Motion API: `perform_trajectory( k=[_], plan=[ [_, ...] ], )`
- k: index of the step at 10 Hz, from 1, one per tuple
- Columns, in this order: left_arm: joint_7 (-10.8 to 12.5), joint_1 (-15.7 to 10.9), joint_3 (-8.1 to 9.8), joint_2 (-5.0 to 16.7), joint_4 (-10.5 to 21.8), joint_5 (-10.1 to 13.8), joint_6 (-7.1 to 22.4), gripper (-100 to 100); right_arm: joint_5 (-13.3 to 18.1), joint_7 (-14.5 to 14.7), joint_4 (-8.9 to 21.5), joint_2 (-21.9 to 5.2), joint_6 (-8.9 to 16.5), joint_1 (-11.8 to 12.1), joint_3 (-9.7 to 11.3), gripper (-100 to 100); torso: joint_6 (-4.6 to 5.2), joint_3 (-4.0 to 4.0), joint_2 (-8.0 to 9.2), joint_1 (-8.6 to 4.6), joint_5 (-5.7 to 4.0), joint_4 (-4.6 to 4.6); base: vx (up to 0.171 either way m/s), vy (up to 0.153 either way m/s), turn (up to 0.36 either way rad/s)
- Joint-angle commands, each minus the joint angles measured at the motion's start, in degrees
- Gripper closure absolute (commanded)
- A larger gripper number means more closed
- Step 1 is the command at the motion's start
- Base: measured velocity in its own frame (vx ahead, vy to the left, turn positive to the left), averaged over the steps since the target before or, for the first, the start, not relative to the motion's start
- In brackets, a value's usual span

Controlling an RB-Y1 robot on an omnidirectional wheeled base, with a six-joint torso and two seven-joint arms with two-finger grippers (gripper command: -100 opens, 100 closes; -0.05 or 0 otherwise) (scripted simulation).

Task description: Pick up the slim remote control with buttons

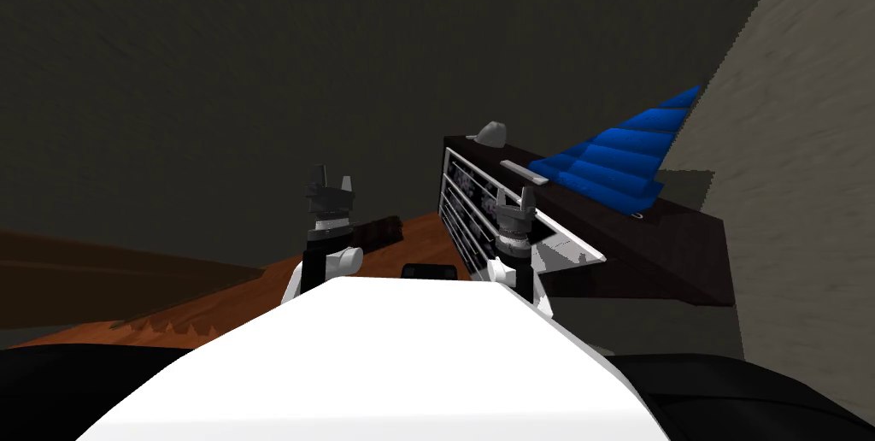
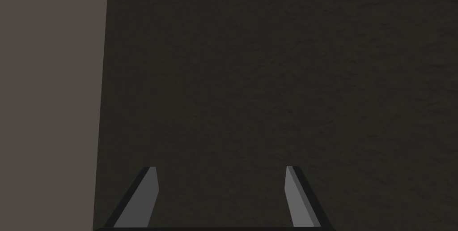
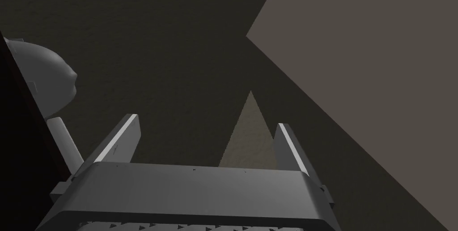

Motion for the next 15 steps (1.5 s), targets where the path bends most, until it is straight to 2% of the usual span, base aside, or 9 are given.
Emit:
perform_trajectory(
  k=[1,2,6,9,10,11,13,14,15],
  plan=[
    [0.00,0.00,0.00,0.00,0.00,0.00,0.00,0,1.84,-0.76,1.74,-2.86,-1.36,-0.20,0.63,-100,0.00,0.00,0.00,0.00,0.00,0.00,-0.034,0.034,0.025],
    [0.00,0.00,0.00,0.00,0.00,0.00,0.00,0,1.84,-0.76,1.74,-3.48,-1.36,-0.20,0.63,-100,-0.01,-0.01,-0.01,-0.02,-0.01,0.00,-0.021,0.024,0.015],
    [0.00,0.00,0.00,0.00,0.00,0.00,0.00,0,5.61,-2.18,5.32,-9.69,-4.38,-0.43,2.08,-100,-0.01,-0.01,-0.02,0.01,0.00,-0.01,-0.029,0.041,0.026],
    [0.00,0.00,0.00,0.00,0.00,0.00,0.00,0,9.85,-3.87,9.60,-14.96,-7.88,-0.89,3.63,-100,0.00,-0.02,-0.03,0.00,0.00,0.00,-0.033,0.051,0.040],
    [0.00,0.00,0.00,0.00,0.00,0.00,0.00,0,9.85,-3.87,9.60,-16.68,-7.88,-0.89,3.63,-100,0.00,-0.01,-0.01,0.04,0.00,0.00,-0.041,0.055,0.029],
    [0.00,0.00,0.00,0.00,0.00,0.00,0.00,0,12.07,-4.81,11.96,-18.43,-9.75,-1.22,4.41,-100,0.00,0.00,0.01,0.03,0.01,0.00,-0.043,0.076,0.083],
    [0.00,0.00,0.00,0.00,0.00,0.00,0.00,0,12.07,-4.81,11.96,-20.68,-9.75,-1.22,4.41,-100,0.01,-0.01,-0.02,0.06,0.02,0.00,-0.020,0.044,0.003],
    [0.00,0.00,0.00,0.00,0.00,0.00,0.00,0,14.32,-5.79,14.44,-22.96,-11.66,-1.63,5.17,-100,0.01,-0.04,-0.07,-0.05,-0.01,-0.01,-0.031,0.053,0.078],
    [0.00,0.00,0.00,0.00,0.00,0.00,0.00,0,14.32,-5.79,14.44,-24.33,-11.66,-1.63,5.17,-100,-0.01,-0.03,-0.04,0.02,0.00,-0.01,-0.032,0.056,0.040]
  ],
)
